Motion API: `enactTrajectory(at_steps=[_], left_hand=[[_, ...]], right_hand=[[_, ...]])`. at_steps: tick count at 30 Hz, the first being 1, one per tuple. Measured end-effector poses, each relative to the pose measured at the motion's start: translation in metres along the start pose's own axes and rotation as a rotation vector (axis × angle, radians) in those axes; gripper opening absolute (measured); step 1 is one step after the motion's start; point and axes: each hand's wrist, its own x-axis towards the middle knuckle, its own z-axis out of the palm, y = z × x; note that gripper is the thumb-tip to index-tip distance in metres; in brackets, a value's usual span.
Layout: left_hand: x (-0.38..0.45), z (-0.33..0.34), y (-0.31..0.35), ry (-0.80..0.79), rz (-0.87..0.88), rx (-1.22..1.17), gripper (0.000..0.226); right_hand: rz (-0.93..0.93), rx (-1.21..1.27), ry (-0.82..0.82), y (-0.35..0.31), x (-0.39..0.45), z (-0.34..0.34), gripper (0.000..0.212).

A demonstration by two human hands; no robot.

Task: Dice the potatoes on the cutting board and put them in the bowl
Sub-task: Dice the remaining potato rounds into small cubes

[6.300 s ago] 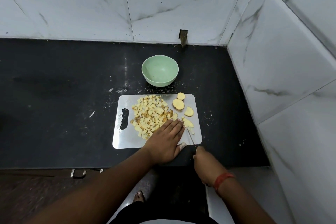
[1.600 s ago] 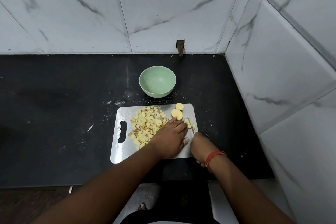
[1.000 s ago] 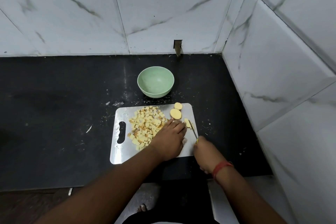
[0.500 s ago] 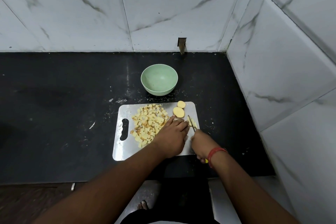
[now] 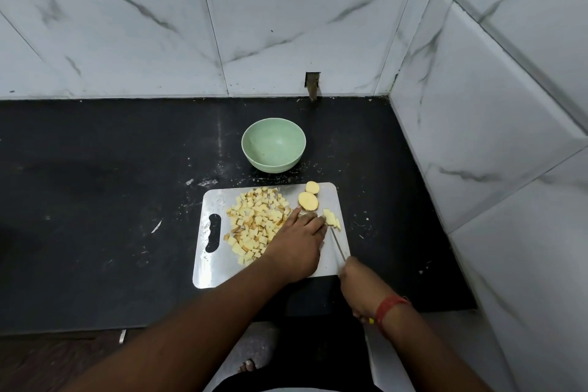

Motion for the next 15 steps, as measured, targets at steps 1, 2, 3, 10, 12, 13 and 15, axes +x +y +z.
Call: enactTrajectory(at_steps=[1, 2, 3, 10, 12, 13, 15], left_hand=[[0.0, -0.001, 0.0, 0.005, 0.0, 0.002, 0.056], [0.0, -0.002, 0.0, 0.011, -0.002, -0.004, 0.056], [0.001, -0.002, 0.0, 0.019, -0.008, -0.019, 0.055], [0.004, 0.0, 0.002, 0.095, -0.03, -0.116, 0.05], [0.005, -0.001, 0.005, 0.104, -0.043, -0.103, 0.051], [0.006, -0.002, 0.006, 0.101, -0.053, -0.089, 0.052], [0.01, -0.001, 0.008, 0.085, -0.071, -0.049, 0.053]], right_hand=[[0.015, 0.017, -0.008, 0.001, -0.004, 0.0, 0.029], [0.023, 0.042, -0.018, 0.002, -0.007, 0.0, 0.022], [0.021, 0.072, -0.006, 0.004, -0.01, -0.001, 0.017], [-0.001, 0.362, 0.173, 0.007, -0.002, -0.016, 0.018], [-0.008, 0.395, 0.225, 0.005, 0.008, -0.02, 0.017], [-0.013, 0.398, 0.244, 0.005, 0.016, -0.02, 0.016], [-0.036, 0.372, 0.311, 0.005, 0.031, -0.02, 0.013]])
